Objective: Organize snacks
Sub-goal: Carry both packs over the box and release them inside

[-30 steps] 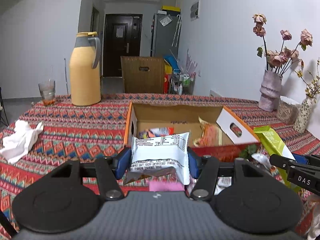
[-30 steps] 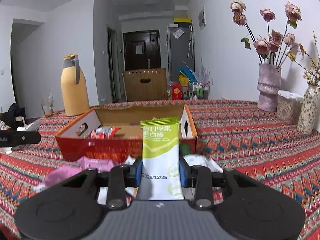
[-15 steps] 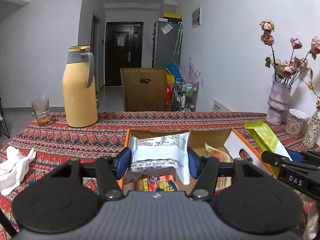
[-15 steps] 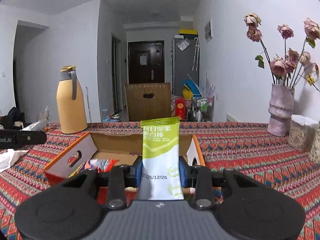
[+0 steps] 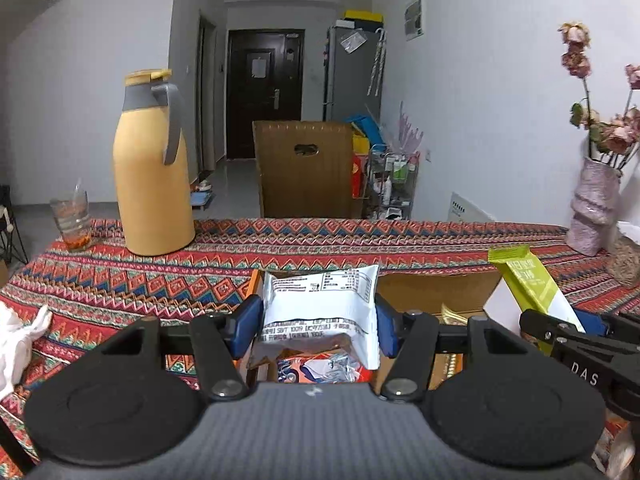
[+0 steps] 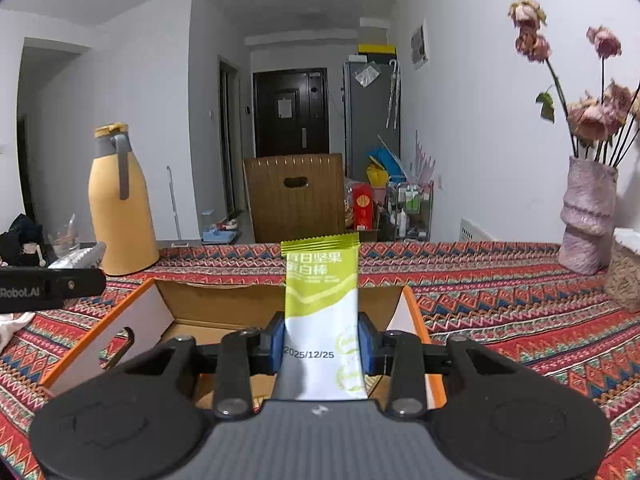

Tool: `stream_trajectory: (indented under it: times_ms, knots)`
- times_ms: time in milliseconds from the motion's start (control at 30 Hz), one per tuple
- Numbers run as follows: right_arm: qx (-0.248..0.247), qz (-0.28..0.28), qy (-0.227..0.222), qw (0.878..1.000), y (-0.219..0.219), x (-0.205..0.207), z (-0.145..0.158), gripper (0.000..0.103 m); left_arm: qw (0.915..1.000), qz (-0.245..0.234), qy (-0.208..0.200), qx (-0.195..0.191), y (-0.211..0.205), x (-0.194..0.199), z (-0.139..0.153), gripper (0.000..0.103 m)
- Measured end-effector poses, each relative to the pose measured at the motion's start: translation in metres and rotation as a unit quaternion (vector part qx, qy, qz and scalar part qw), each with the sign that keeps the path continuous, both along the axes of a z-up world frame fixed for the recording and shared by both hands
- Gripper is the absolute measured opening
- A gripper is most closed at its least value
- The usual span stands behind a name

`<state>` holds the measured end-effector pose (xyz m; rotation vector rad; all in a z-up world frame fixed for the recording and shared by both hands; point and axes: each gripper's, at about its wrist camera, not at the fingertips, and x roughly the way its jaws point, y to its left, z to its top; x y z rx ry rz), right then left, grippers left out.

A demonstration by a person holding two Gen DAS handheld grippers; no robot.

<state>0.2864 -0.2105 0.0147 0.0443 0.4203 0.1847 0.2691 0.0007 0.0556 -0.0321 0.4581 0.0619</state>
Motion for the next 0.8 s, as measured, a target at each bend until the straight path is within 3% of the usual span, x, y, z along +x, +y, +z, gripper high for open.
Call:
stream_trajectory:
  times_ms: [400,500,567,600,667,733,800]
  knots:
    - [-0.008,-0.008,0.051,0.999,-0.002,0.030,-0.037,0.035,0.9994,-0.003,0.034,0.004,0.005,0.021,-0.034,0.059]
    - [-0.011,-0.008,0.058,0.998,-0.002,0.031,-0.039,0.037,0.9993,-0.004,0.036,0.001,0.005,0.020,-0.036,0.068]
    - [-0.010,-0.010,0.060,0.998,-0.002,0.031,-0.039,0.039,0.9995,-0.006,0.033,-0.001,0.006,0.018,-0.035,0.083]
    - [-0.007,-0.011,0.058,0.998,-0.003,0.029,-0.039,0.041,0.9996,-0.006,0.028,0.000,0.005,0.016,-0.034,0.086]
    - [0.001,-0.013,0.054,0.998,-0.006,0.026,-0.037,0.060,0.9998,-0.007,0.020,-0.003,0.005,0.013,-0.031,0.100]
    - [0.008,-0.018,0.044,0.999,-0.009,0.022,-0.034,0.093,0.9999,-0.002,0.011,-0.005,0.006,0.010,-0.029,0.103]
    - [0.016,-0.016,0.036,0.999,-0.011,0.020,-0.031,0.101,0.9999,-0.005,0.010,-0.011,0.008,0.008,-0.026,0.103]
